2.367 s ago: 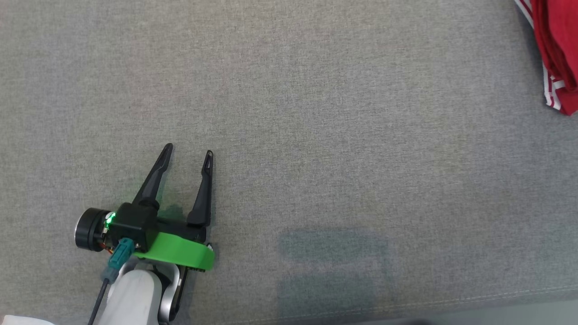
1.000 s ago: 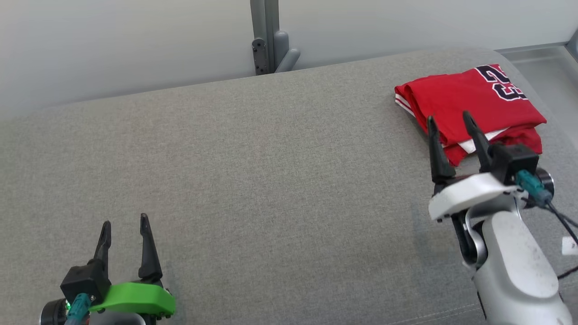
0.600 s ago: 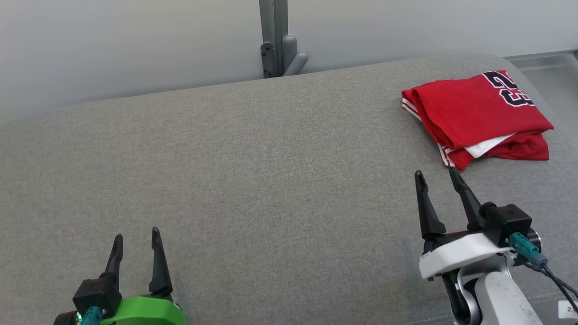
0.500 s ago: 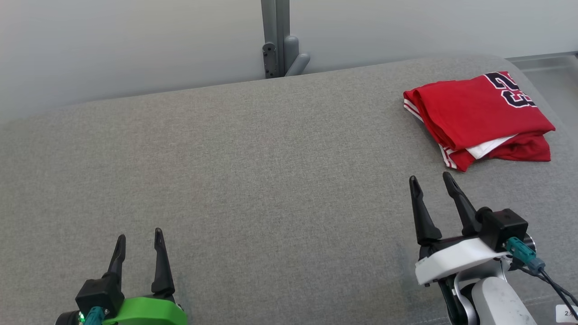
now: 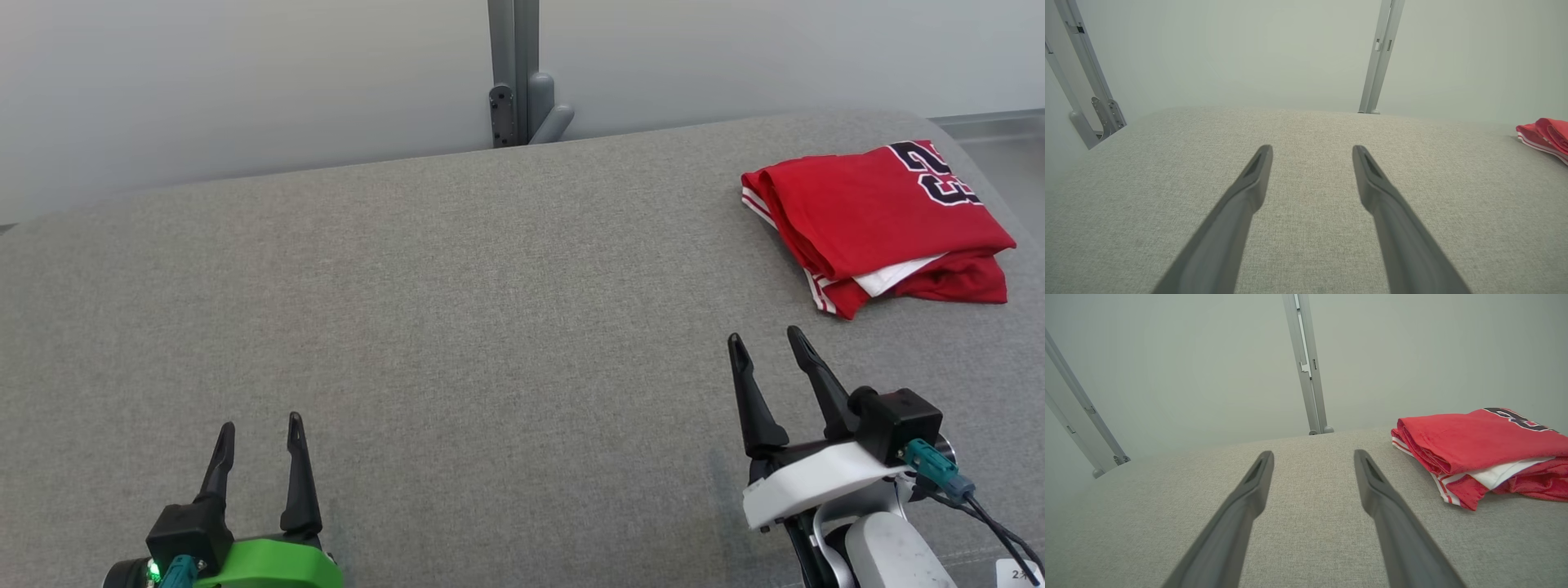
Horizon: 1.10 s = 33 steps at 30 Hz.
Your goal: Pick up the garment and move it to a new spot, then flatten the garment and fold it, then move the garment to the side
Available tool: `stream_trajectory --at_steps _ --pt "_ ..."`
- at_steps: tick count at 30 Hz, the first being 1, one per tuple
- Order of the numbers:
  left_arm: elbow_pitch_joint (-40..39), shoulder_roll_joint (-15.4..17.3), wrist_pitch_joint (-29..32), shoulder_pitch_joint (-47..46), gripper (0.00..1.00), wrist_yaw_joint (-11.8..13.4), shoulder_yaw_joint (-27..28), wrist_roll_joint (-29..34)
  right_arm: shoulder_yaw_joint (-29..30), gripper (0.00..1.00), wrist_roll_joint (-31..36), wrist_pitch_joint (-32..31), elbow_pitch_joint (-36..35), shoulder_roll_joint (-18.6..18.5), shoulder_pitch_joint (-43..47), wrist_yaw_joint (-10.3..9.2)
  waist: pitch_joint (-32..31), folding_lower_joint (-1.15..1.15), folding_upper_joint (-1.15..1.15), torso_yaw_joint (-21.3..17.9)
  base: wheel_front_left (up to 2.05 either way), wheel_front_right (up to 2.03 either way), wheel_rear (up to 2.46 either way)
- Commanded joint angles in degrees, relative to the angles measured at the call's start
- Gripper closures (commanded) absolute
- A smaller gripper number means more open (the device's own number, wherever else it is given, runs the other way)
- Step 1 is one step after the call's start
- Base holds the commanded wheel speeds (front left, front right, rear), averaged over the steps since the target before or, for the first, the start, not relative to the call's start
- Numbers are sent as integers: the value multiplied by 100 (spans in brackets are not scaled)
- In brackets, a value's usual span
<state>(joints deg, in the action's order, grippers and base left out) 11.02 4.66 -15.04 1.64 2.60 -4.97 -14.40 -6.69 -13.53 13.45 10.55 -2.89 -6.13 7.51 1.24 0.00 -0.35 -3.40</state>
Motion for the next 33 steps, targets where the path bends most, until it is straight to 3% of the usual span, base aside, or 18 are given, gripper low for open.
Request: stream_trajectory --at_steps 1,17,18,22,33 --pt "-35 -6 -15 75 0 8 4 36 -7 0 -26 10 22 -3 71 -5 -13 0 35 8 0 0 0" --pt "-26 -25 -15 112 0 -39 71 159 -12 0 -53 43 98 -3 77 -5 -83 0 35 5 0 0 0" --pt "-15 -25 2 71 100 -17 51 106 -22 100 -37 24 100 0 33 0 -84 0 0 6 0 0 0" --pt "183 -48 69 81 100 -26 67 5 -29 100 -127 8 256 3 142 0 -84 0 0 8 0 0 0" --pt "286 -65 415 -136 100 -162 332 -1029 46 100 -1232 -203 397 -21 -26 0 -85 0 3 35 0 0 0"
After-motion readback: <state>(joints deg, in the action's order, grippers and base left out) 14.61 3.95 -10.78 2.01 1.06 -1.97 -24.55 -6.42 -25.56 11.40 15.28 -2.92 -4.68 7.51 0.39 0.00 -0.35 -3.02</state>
